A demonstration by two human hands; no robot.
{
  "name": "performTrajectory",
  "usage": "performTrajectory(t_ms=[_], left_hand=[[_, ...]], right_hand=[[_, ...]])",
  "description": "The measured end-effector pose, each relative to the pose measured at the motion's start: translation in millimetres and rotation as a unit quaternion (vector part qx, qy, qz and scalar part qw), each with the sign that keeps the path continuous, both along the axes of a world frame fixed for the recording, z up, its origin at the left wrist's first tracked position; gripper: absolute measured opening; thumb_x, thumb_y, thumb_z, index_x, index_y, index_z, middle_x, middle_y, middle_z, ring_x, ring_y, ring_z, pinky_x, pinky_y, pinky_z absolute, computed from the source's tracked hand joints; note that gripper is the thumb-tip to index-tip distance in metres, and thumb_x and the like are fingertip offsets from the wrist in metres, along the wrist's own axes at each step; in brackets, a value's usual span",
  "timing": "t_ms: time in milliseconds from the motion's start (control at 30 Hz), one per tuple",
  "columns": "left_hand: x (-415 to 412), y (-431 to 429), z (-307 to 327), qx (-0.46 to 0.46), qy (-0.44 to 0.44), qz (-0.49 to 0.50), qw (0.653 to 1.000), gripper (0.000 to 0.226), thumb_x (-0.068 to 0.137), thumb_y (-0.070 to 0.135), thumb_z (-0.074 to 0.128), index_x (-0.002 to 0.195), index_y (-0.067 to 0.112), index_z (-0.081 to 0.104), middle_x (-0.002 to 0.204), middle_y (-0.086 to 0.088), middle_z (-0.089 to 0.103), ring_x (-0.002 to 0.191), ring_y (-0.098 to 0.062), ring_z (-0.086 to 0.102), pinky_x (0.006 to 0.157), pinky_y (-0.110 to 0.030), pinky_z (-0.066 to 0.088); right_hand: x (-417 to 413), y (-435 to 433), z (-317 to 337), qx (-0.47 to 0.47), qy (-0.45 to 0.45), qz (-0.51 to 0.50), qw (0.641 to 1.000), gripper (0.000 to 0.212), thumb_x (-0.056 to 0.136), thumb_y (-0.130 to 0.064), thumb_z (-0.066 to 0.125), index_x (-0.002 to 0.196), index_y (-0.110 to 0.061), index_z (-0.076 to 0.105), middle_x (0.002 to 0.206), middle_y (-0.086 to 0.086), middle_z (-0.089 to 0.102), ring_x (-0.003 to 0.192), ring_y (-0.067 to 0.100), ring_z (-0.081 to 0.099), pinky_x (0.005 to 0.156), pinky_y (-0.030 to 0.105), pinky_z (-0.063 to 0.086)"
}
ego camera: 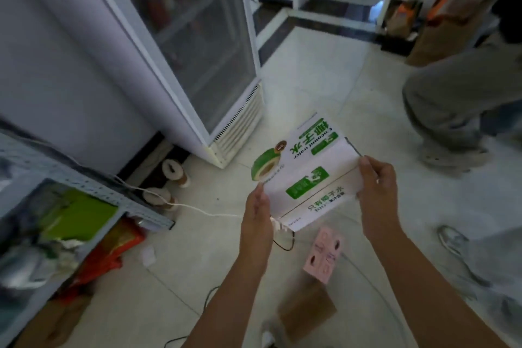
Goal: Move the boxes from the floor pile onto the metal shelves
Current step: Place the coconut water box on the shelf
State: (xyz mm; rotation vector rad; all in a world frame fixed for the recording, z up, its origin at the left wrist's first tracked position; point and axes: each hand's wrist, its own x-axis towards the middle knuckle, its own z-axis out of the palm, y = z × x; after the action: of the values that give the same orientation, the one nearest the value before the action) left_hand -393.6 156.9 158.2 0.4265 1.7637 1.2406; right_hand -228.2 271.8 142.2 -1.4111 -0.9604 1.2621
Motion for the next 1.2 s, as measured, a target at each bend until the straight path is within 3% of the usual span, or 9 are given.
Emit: performTrajectory(t_ms=[100,233,400,533,633,733,867,1000,1200], left_hand=[[-35.2,-28.6,69.9,0.04,0.046,0.051,0.997,0.023,0.101,0.045,0.043,0.114,0.061,0.052,0.137,0.007,0.054,0.125,-0.016,0.053,0.109,-0.043,0.043],[-68.2,-79.4,148.6,0.087,0.1,0.135,0.982,0.027,0.079,0.071,0.046,0.106,0.074,0.051,0.142,0.009,0.052,0.13,-0.019,0.05,0.111,-0.048,0.04],[-86.1,-159.4,241.9,0.144,0.14,0.253,0.946,0.028,0.101,0.048,0.043,0.128,0.05,0.049,0.119,0.015,0.058,0.1,-0.007,0.058,0.084,-0.03,0.054],[-96.6,-242.3,287.5,0.166,0.178,0.346,0.906,0.038,0.103,0.042,0.041,0.141,0.039,0.046,0.136,0.005,0.048,0.12,-0.019,0.051,0.1,-0.037,0.047],[-101.0,-312.1,316.8,0.175,0.207,0.394,0.878,0.037,0.105,0.039,0.039,0.141,0.037,0.044,0.131,0.005,0.049,0.108,-0.013,0.052,0.078,-0.026,0.047],[-108.9,-377.3,336.1,0.182,0.224,0.437,0.852,0.035,0.104,0.042,0.039,0.139,0.041,0.045,0.131,0.003,0.053,0.107,-0.014,0.056,0.08,-0.032,0.05],[-118.2,-449.4,356.7,0.21,0.221,0.466,0.831,0.026,0.104,0.041,0.04,0.129,0.045,0.047,0.12,0.01,0.056,0.105,-0.015,0.059,0.08,-0.036,0.056],[-140.8,-510.3,365.4,0.211,0.238,0.487,0.814,0.031,0.103,0.042,0.041,0.134,0.043,0.046,0.124,0.008,0.055,0.107,-0.014,0.057,0.088,-0.043,0.053],[-193.7,-598.3,381.5,0.229,0.255,0.497,0.797,0.031,0.104,0.038,0.042,0.134,0.038,0.048,0.121,0.015,0.053,0.104,-0.002,0.054,0.075,-0.025,0.048]], right_hand=[[-39.5,-13.2,66.9,0.03,0.037,0.072,0.996,0.019,0.097,-0.04,0.057,0.108,-0.025,0.055,0.103,-0.004,0.062,0.085,0.01,0.06,0.074,0.033,0.051],[-89.5,-41.9,156.5,0.083,0.067,0.167,0.98,0.023,0.097,-0.039,0.057,0.117,-0.027,0.055,0.114,-0.008,0.062,0.098,0.009,0.063,0.077,0.026,0.05],[-144.2,-104.9,253.0,0.166,0.098,0.281,0.94,0.031,0.095,-0.043,0.058,0.12,-0.026,0.053,0.117,-0.006,0.062,0.096,0.004,0.065,0.076,0.025,0.051],[-185.2,-175.5,309.4,0.201,0.126,0.377,0.895,0.038,0.091,-0.055,0.059,0.121,-0.034,0.052,0.125,-0.006,0.059,0.112,0.011,0.059,0.09,0.033,0.05],[-207.8,-239.7,345.3,0.237,0.148,0.432,0.858,0.043,0.09,-0.051,0.059,0.124,-0.026,0.052,0.113,-0.014,0.059,0.1,-0.004,0.06,0.075,0.017,0.048],[-227.5,-299.0,370.9,0.252,0.161,0.484,0.823,0.033,0.093,-0.042,0.058,0.119,-0.024,0.05,0.103,-0.013,0.059,0.079,-0.014,0.061,0.059,0.009,0.047],[-255.4,-361.9,388.9,0.265,0.168,0.534,0.785,0.039,0.087,-0.052,0.058,0.12,-0.031,0.05,0.107,-0.007,0.063,0.093,0.009,0.065,0.068,0.023,0.05],[-284.9,-417.1,396.7,0.269,0.18,0.562,0.761,0.036,0.089,-0.047,0.06,0.12,-0.031,0.051,0.11,-0.008,0.064,0.094,0.008,0.066,0.068,0.022,0.053],[-347.2,-501.5,399.2,0.279,0.192,0.583,0.738,0.035,0.083,-0.061,0.064,0.111,-0.046,0.051,0.115,-0.005,0.062,0.103,0.014,0.064,0.077,0.032,0.057]])
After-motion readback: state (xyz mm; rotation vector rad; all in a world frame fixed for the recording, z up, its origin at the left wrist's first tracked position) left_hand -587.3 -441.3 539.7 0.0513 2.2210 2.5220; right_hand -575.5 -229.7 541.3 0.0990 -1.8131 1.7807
